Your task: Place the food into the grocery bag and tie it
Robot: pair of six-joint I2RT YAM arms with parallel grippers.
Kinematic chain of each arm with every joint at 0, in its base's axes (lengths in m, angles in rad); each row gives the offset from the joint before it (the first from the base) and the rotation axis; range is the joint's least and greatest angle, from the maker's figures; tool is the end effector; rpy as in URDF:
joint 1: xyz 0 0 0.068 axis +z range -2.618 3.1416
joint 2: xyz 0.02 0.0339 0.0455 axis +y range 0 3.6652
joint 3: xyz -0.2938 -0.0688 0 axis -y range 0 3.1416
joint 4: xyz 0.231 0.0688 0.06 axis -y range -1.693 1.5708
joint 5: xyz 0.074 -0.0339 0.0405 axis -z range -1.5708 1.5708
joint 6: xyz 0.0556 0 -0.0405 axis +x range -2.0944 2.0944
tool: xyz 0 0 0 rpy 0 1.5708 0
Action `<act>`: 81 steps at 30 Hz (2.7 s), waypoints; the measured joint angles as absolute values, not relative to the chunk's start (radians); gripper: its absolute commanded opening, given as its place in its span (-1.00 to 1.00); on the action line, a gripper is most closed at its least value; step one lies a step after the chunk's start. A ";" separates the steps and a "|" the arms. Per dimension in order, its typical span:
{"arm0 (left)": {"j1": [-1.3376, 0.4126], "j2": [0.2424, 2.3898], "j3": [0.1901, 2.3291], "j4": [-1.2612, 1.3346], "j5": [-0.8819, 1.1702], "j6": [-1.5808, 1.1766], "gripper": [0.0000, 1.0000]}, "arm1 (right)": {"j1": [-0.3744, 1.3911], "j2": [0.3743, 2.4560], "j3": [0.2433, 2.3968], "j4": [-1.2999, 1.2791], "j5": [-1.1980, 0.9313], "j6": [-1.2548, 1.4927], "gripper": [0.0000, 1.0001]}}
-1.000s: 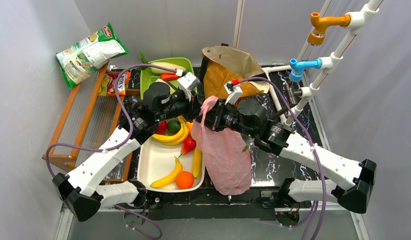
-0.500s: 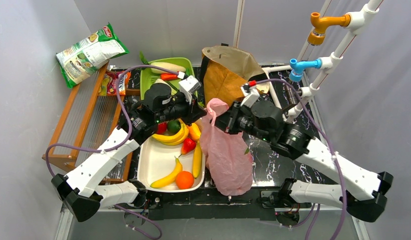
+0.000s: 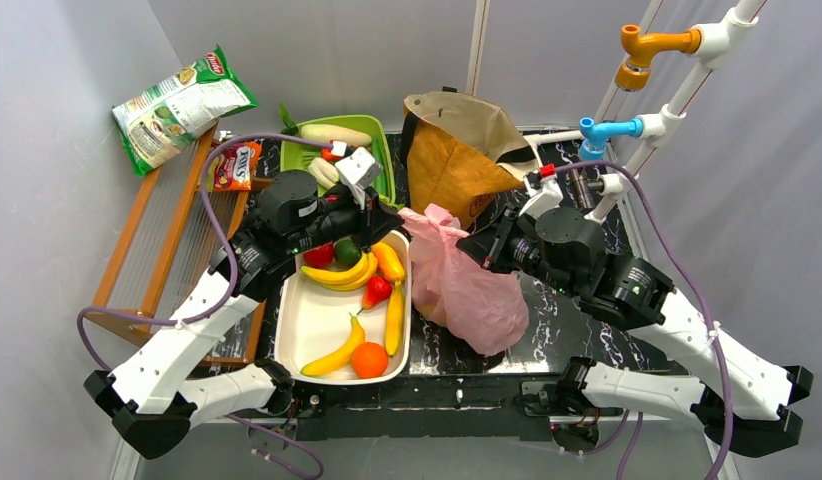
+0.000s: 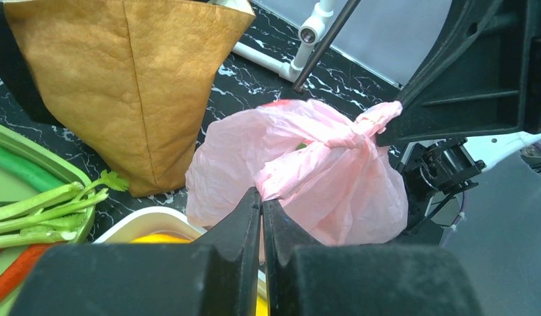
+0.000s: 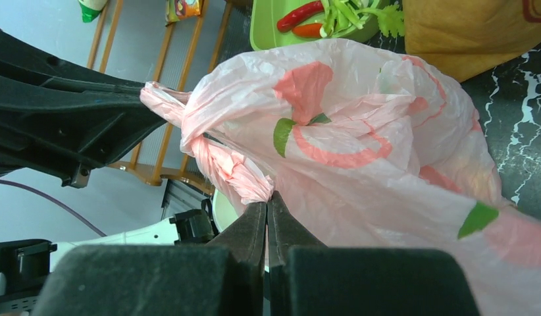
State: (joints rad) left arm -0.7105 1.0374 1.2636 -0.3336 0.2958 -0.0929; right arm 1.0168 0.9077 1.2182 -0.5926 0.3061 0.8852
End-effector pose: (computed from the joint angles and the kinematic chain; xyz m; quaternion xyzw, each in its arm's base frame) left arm 0.1477 -0.1484 0.4631 0.3175 0.6712 -0.3593 0.5654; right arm 0.0999 0.1296 0.4374 0.0394 0.7945 0.4124 0.4440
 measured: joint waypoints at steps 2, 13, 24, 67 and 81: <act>-0.710 1.054 1.283 -0.335 0.299 -0.095 -1.00 | 1.017 0.910 1.249 -0.622 0.315 0.883 -0.97; -0.717 1.114 1.348 -0.303 0.240 -0.221 -1.00 | 1.017 0.916 1.440 -0.891 0.416 0.980 -0.97; -0.722 1.018 0.841 -0.294 0.090 -0.440 -1.00 | 1.020 0.216 0.864 -1.301 0.460 1.579 -0.97; -0.937 1.404 1.335 -0.323 0.675 0.120 -0.29 | 1.019 0.542 1.028 -1.226 0.442 1.253 -0.97; -0.966 1.419 1.334 -0.321 0.603 0.156 -0.13 | 1.019 0.534 1.035 -1.227 0.442 1.254 -0.97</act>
State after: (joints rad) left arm -0.9665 1.4193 1.3338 -0.3214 0.6025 0.1562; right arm 1.0187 0.5339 1.0348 -1.2266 0.4419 1.2537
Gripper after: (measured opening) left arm 0.462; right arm 0.022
